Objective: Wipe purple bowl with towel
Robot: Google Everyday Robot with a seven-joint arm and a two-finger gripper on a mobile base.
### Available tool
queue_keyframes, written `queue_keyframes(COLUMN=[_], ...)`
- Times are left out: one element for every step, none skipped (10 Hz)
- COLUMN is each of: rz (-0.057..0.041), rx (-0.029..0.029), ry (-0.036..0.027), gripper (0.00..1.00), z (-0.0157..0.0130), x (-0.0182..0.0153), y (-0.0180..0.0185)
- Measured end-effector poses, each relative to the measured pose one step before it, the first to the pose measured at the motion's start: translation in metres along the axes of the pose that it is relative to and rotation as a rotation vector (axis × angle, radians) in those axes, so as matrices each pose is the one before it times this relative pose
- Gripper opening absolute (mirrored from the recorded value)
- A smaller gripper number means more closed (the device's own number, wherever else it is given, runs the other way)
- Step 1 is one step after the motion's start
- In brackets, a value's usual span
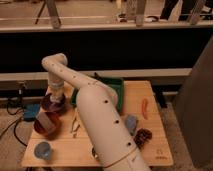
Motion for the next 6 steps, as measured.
queue_keyframes(rz=[-0.00084,-0.00567,-0.01907,-0.01494,-0.0072,-0.0083], rx=[0.00837,0.00186,0.00166,0.00141,0.00442,0.00009], ry=[-0.00567,-0.00924,-0.01763,-0.01877,-0.01371,-0.01278], gripper=[0.0,0.0,0.0,0.0,0.0,0.0], z=[0.00455,0.00628,0.00639,0.00461,0.0006,-0.00019], x=[-0.00672,-0.00794,-0.0117,-0.00935,-0.00361,-0.00223], y=[-0.00889,-0.00764,-0.00781,-0.0035,-0.00076,0.00496])
